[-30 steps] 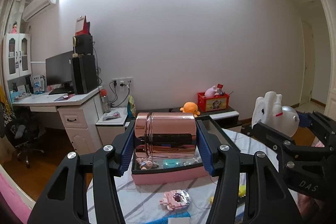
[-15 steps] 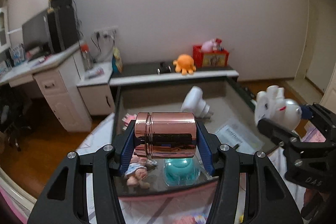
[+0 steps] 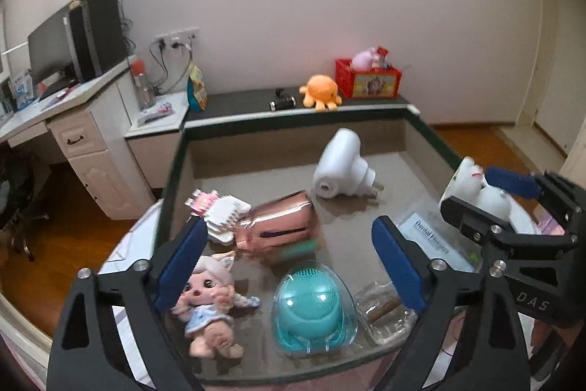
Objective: Organize rigid objects
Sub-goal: 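Carry the cylinder and rabbit toy into the pink box and open both tools, then withdraw both tools from the pink box back toward the remaining items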
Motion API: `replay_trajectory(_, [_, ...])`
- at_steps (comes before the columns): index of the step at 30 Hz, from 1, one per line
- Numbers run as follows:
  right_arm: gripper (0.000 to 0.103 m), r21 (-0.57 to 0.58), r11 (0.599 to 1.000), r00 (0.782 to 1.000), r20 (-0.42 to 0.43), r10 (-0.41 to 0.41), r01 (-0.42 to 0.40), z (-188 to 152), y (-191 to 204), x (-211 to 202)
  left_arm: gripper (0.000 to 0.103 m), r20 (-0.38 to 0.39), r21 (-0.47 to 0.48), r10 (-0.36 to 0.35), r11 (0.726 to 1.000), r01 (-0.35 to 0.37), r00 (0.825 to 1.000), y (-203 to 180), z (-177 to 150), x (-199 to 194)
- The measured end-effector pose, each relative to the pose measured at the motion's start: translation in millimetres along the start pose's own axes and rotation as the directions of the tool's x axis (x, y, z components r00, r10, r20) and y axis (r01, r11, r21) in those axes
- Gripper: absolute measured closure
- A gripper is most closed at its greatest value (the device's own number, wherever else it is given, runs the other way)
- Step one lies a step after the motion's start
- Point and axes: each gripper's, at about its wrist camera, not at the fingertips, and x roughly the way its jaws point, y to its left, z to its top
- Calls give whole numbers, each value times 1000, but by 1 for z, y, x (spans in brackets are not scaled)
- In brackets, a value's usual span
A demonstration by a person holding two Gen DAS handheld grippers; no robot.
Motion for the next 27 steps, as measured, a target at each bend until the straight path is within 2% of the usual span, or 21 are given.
replay_trajectory(1, [24, 10, 1000, 1000, 12, 2, -2, -1, -1, -7, 8, 11, -11, -4, 1000, 4, 1000, 3, 1, -6])
replay_trajectory(6, [23, 39, 999, 998, 63, 22, -25, 0, -4, -40, 2, 70, -65, 14, 998, -9, 997, 18, 1, -53])
replay_trajectory(8, [22, 52, 998, 994, 105, 24, -30, -2, -4, -63, 0, 106, -79, 7, 997, 1, 994, 21, -2, -74])
replay_trajectory(12, [20, 54, 998, 983, 183, 23, -33, -11, 2, -112, 0, 181, -84, 40, 996, -25, 983, 20, -15, -127])
replay_trajectory(15, [15, 46, 998, 970, 242, 20, -32, -22, 10, -147, 0, 250, -89, 75, 995, -54, 965, 15, -35, -173])
replay_trajectory(18, [0, 32, 999, 951, 310, 12, -23, -38, 21, -186, 0, 295, -81, 108, 993, -88, 949, 5, -55, -211])
replay_trajectory(21, [0, 21, 1000, 932, 364, 5, -14, -53, 32, -218, 0, 339, -85, 122, 992, -99, 933, -4, -74, -246])
replay_trajectory(23, [0, 17, 1000, 925, 381, 0, -7, -63, 38, -235, 0, 352, -83, 118, 992, -95, 928, -10, -84, -262])
replay_trajectory(27, [0, 7, 999, 909, 415, -31, 31, -82, 51, -263, 0, 398, -66, 127, 992, -110, 909, -27, -106, -295])
